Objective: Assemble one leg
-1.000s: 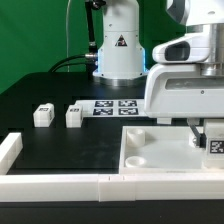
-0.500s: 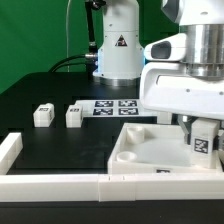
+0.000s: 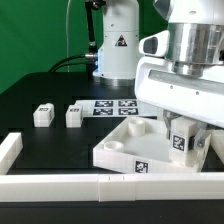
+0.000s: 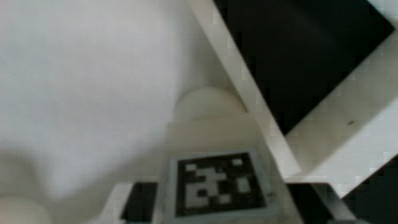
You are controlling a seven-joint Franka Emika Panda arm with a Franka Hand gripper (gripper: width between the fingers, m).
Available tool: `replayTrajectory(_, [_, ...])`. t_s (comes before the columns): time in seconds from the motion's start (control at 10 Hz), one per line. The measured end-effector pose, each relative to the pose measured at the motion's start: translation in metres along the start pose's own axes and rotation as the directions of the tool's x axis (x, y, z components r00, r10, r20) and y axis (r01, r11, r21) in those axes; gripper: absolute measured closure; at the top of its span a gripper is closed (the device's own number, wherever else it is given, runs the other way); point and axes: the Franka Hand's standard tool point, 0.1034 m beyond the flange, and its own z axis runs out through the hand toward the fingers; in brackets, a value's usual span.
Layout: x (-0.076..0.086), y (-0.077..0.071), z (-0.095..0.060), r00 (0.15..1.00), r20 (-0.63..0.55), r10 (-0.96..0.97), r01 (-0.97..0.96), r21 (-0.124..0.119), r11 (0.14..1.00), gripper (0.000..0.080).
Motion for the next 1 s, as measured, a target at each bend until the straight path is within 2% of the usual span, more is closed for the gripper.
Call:
replayTrajectory(0.2, [-0.0021, -0.002, -0.0005, 1.0, -0.001, -0.032, 0.032, 0.004, 0.999, 0.0234])
replayTrajectory(0.3, [-0.0019, -0.0027, -0.0006, 0.995, -0.005, -0.099, 0.099, 0.008, 0.995, 0.0165])
replayTrajectory(1.0, [-0.0017, -0.0025, -0.0005, 0.994, -0.004, -0.108, 0.108, 0.008, 0.994, 0.015])
